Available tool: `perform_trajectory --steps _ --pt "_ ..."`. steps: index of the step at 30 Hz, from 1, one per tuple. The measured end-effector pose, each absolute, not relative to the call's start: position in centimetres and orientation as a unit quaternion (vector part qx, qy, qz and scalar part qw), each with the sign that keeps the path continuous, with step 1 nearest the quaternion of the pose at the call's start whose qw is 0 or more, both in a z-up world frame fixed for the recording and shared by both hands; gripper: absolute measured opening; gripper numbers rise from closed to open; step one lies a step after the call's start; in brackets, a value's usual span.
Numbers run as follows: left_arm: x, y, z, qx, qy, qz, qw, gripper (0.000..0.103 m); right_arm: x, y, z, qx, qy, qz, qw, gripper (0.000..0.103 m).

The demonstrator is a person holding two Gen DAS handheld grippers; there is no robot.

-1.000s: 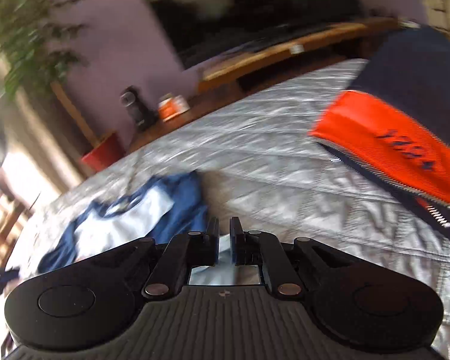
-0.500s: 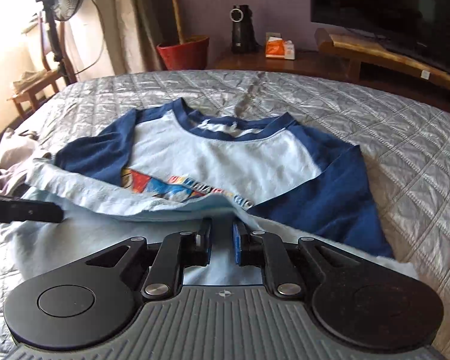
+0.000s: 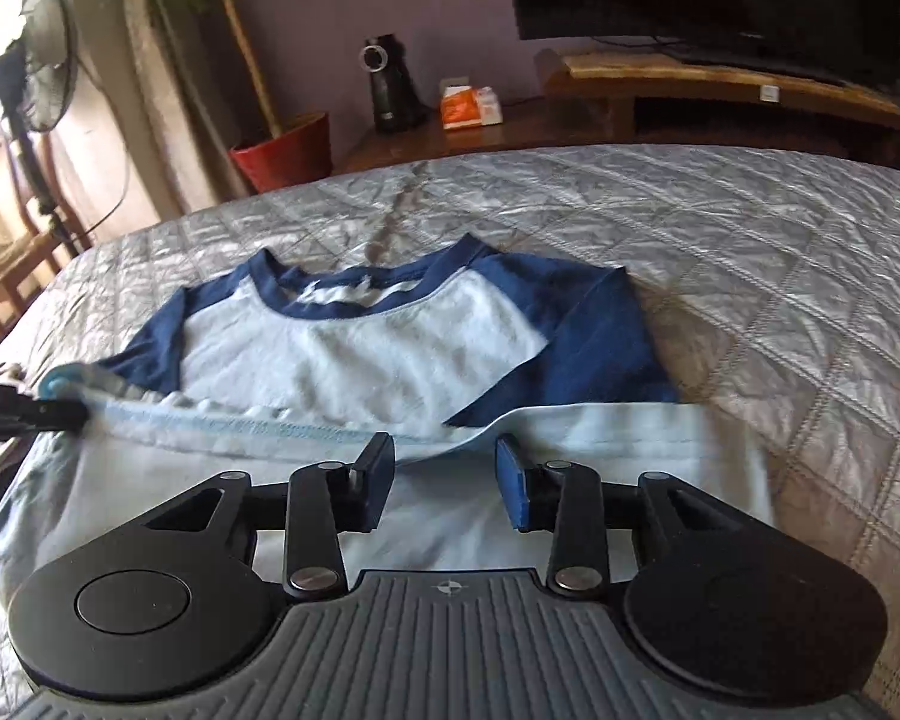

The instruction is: Fold clothes

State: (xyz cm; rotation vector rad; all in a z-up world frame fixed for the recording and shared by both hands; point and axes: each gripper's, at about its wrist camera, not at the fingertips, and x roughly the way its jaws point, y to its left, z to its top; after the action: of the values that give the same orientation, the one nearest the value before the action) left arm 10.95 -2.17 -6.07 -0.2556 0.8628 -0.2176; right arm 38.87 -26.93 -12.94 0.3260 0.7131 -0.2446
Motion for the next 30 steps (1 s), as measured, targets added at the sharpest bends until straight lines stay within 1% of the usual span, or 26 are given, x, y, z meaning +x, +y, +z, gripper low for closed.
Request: perform_trajectory --steps 1,2,5,7,10,11,13,17,18,20,21,23,26,29,30 --pt "10.5 -2.1 -5.8 -0.121 0.409 -0.101 0.899 0.012 38.5 -27.4 -12.5 0.162 0.340 -0.123 0.918 0.046" --pt "10.0 -2.1 -5.6 -0.114 0.401 -0.101 0.903 0.015 38.2 -27.8 -12.1 0.165 0.333 -0.127 0.920 0.046" --pt "8.5 -3.6 -5.5 -0.064 0.390 -0.142 0.907 0.017 37.0 -28.1 -11.3 0.166 0.324 -0.114 0.925 0.047" --pt "7.6 -4.9 -5.7 -0.024 0.387 -0.172 0.906 0.018 36.8 -26.6 -11.6 0.149 0.350 -0.064 0.923 0.051" --pt "6.9 -6.6 -6.2 0.005 0.389 -0.185 0.902 0.019 37.4 -23.5 -12.3 0.113 0.385 0.012 0.916 0.050" --pt "6.9 -6.6 -6.4 -0.004 0.395 -0.184 0.900 0.019 37.9 -22.7 -12.4 0.110 0.388 0.028 0.915 0.050" --pt "6.8 -6.8 -6.7 -0.016 0.406 -0.182 0.895 0.019 39.3 -21.3 -12.5 0.097 0.390 0.045 0.914 0.057" --pt "6.1 -7.6 -7.3 0.015 0.396 -0.179 0.901 0.022 43.4 -19.2 -13.2 0.016 0.395 0.038 0.918 0.058" --pt "6.0 -7.8 -7.3 0.019 0.395 -0.179 0.901 0.022 44.4 -18.9 -13.2 -0.008 0.389 0.028 0.921 0.057" --pt "5.8 -8.1 -7.3 0.027 0.392 -0.181 0.902 0.023 46.2 -18.7 -13.0 -0.036 0.381 -0.008 0.924 0.059" --pt "5.8 -8.2 -7.3 0.032 0.390 -0.182 0.902 0.023 47.1 -18.6 -12.9 -0.047 0.376 -0.026 0.925 0.059" --pt "5.7 -8.4 -7.2 0.046 0.386 -0.189 0.902 0.024 47.6 -19.3 -12.3 -0.033 0.365 -0.055 0.929 0.058" --pt "5.8 -8.7 -7.0 0.067 0.379 -0.206 0.900 0.028 45.6 -20.6 -11.1 0.032 0.340 -0.068 0.937 0.058" --pt "6.9 -9.3 -7.2 0.075 0.376 -0.218 0.897 0.035 42.1 -21.4 -10.0 0.100 0.305 -0.084 0.943 0.062" --pt "7.5 -9.4 -7.3 0.076 0.376 -0.212 0.899 0.035 40.6 -21.5 -10.1 0.133 0.296 -0.091 0.942 0.065"
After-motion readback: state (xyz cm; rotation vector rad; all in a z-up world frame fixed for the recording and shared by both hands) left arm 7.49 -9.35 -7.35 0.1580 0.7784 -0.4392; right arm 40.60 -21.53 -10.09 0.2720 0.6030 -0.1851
